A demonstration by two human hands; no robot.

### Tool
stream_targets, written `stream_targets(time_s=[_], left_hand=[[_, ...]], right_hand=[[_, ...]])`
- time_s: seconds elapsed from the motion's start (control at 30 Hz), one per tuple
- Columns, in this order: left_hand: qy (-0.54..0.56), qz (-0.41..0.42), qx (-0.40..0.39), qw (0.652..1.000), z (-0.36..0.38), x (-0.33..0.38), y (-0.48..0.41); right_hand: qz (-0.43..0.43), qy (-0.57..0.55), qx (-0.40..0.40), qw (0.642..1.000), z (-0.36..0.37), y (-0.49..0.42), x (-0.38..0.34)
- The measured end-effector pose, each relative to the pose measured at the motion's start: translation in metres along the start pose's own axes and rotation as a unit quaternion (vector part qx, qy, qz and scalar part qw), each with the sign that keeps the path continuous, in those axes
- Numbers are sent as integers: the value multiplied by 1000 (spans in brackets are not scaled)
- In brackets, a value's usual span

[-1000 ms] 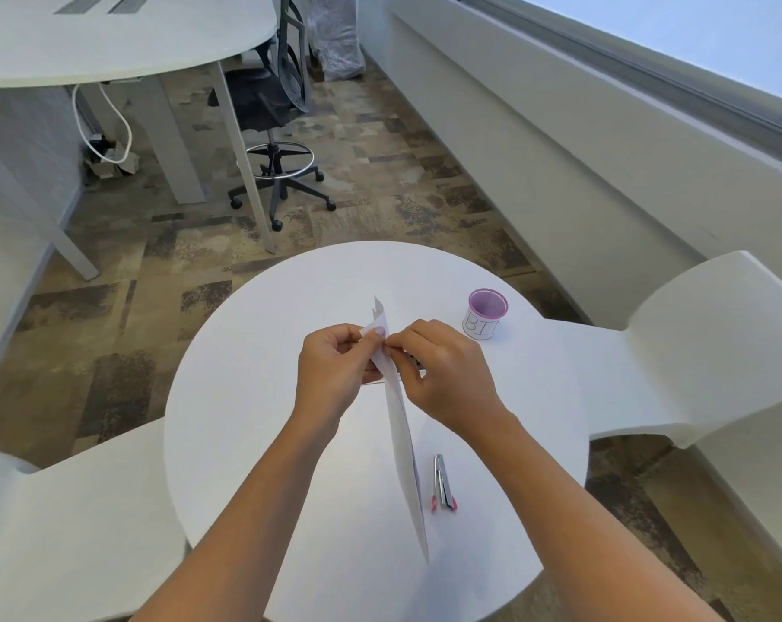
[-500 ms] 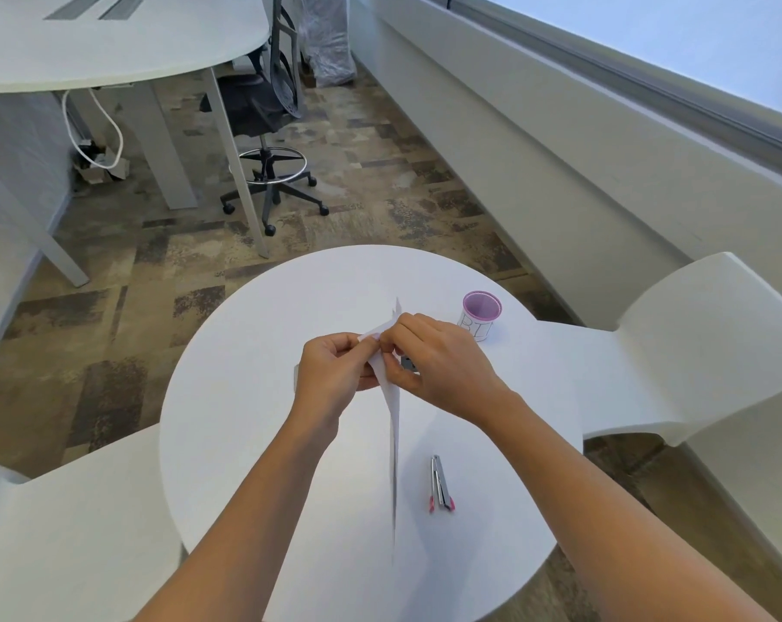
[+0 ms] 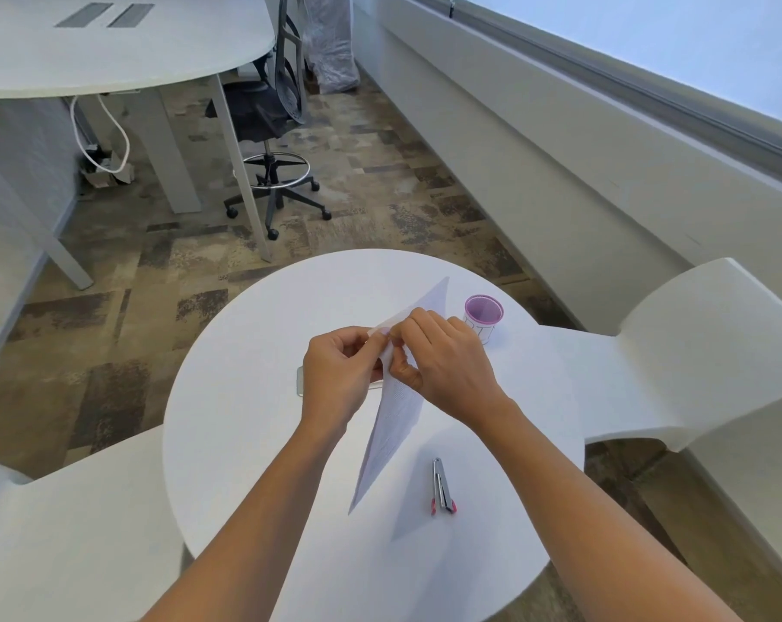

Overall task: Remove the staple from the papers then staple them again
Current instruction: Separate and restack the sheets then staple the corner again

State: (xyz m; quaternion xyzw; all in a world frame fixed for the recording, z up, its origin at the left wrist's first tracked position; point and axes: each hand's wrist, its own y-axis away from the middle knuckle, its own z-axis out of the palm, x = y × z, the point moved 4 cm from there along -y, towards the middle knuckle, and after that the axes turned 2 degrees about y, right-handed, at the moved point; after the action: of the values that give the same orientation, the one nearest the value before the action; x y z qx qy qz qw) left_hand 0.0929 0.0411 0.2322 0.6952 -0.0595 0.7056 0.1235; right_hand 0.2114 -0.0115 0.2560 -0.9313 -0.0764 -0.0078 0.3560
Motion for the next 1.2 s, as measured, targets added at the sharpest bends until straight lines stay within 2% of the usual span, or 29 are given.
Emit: stream_targets(time_s=[0.17,0.27,0.43,0.53,0.73,0.8,0.87,0.93,1.03,1.2], left_hand=[[-9,13,3,1000,2,1,1],[24,8,1,1000,3,3,0],[44,10,-9,999,5,1,0],[60,16,0,998,4,1,0],[61,34,27,997,3,0,-1],[62,40,38,997,3,-1,-1],[47,51,45,997,3,-1,0],[34,66,43,996,3,-1,1],[19,87,38,995,3,1,3],[3,116,15,993,5,2,6]], right_hand=[[47,-75,9,996,1,4,3],[119,-169,-13,978,8,10,7],[234,-327,-22,915,21,20,11],[290,-373,12,881,21,23,10],[444,-425,63,787,13,29,9],[490,-437,41,753,9,28,9],[524,-476,-2,706,7,26,7],[543,-499,-52,673,4,25,3],[571,-498,-102,645,0,24,-1],[597,-510,-124,606,0,23,-1]])
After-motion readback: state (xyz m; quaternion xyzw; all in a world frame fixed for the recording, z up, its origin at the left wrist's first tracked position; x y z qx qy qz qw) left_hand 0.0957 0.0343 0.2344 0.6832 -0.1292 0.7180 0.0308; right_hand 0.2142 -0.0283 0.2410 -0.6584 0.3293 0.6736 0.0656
